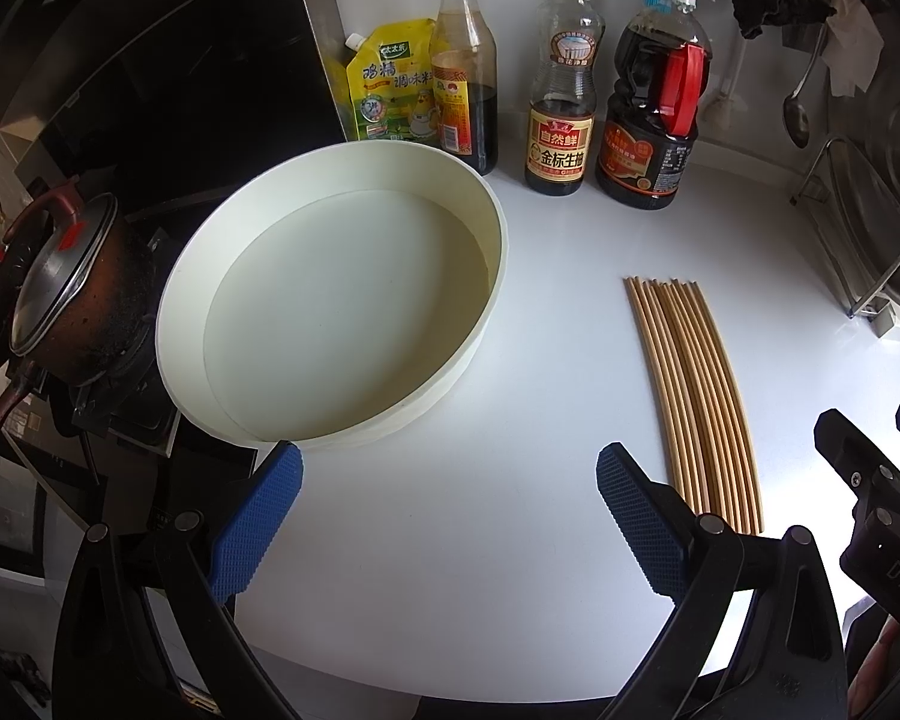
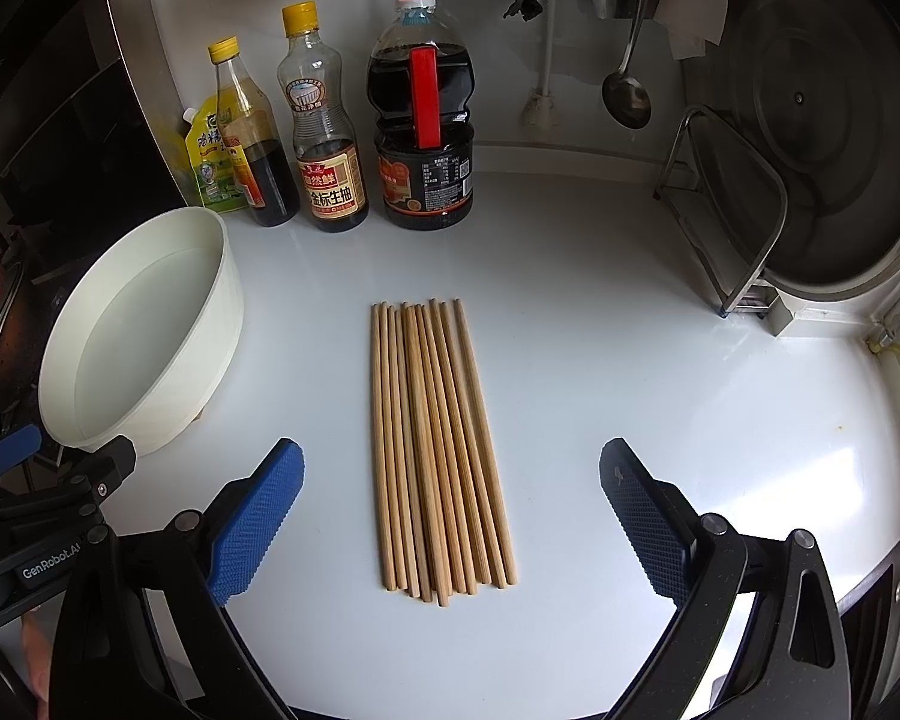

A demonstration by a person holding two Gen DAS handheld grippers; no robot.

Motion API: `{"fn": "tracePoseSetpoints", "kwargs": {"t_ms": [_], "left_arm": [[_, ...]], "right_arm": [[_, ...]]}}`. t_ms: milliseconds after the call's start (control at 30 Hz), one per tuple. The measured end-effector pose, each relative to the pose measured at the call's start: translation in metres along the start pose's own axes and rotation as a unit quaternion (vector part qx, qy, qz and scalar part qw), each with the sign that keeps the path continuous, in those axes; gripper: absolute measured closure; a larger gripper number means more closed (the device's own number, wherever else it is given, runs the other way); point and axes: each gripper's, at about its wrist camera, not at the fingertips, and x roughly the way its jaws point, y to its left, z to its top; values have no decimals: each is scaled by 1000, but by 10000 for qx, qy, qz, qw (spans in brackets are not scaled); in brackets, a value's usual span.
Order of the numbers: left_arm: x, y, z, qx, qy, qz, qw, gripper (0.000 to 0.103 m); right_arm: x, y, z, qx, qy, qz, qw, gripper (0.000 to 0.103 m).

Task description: Organize utensils

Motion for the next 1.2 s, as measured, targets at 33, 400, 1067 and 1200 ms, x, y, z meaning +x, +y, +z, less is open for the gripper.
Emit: {"fn": "tracePoseSetpoints", "kwargs": {"t_ms": [33,400,1067,1200], "left_arm": [[0,0,0,-1,-1,1,10000,6],[-3,3,2,-27,-9,-6,10000,6],[20,-30,-21,12,-69,-750,9972,6],[39,-52,-26,60,-11,-889,9960,6]], "right_arm": [[0,0,0,-5,-5,1,10000,8],[-2,2,1,-28,-31,5,10000,8],[11,-53,-29,178,-184,453,9986,9],[26,-74,-41,125,-80,246,9996,9]]}}
